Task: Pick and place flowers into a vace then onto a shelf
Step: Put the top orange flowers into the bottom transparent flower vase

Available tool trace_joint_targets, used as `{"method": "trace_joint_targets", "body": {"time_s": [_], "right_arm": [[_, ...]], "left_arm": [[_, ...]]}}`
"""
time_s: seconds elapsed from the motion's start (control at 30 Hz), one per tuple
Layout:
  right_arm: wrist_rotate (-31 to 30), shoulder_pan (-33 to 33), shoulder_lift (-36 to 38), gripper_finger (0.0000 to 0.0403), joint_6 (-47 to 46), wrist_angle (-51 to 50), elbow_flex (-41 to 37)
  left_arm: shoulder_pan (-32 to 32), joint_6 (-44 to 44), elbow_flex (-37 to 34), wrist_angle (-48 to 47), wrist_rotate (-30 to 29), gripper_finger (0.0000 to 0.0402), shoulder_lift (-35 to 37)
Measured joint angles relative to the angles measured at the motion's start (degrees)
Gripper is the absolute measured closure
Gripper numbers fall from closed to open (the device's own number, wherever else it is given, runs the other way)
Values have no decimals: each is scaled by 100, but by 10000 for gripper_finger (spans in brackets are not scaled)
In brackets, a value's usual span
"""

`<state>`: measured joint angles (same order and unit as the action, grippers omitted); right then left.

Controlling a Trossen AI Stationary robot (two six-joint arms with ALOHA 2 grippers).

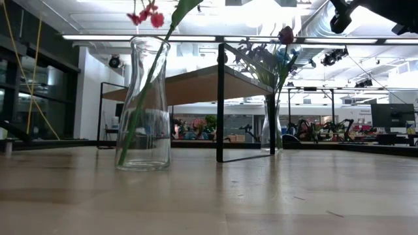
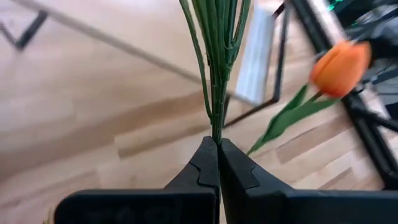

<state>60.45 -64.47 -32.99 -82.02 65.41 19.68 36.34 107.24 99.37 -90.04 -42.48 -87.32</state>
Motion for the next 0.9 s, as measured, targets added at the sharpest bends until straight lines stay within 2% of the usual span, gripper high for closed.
{"method": "trace_joint_targets", "body": {"time_s": [0.13,0.6,0.9], "right_arm": [[0,-1,0,123,0,1,1],[-2,0,0,123,-20,2,0],[-27,0,2,123,-7,2,0]], "left_arm": [[-124,-389,0,4,-420,372,208],[-1151,-2495,-28,8,-950,372,1256],[-1394,-2768,-822,-5,-1220,372,2317]]}}
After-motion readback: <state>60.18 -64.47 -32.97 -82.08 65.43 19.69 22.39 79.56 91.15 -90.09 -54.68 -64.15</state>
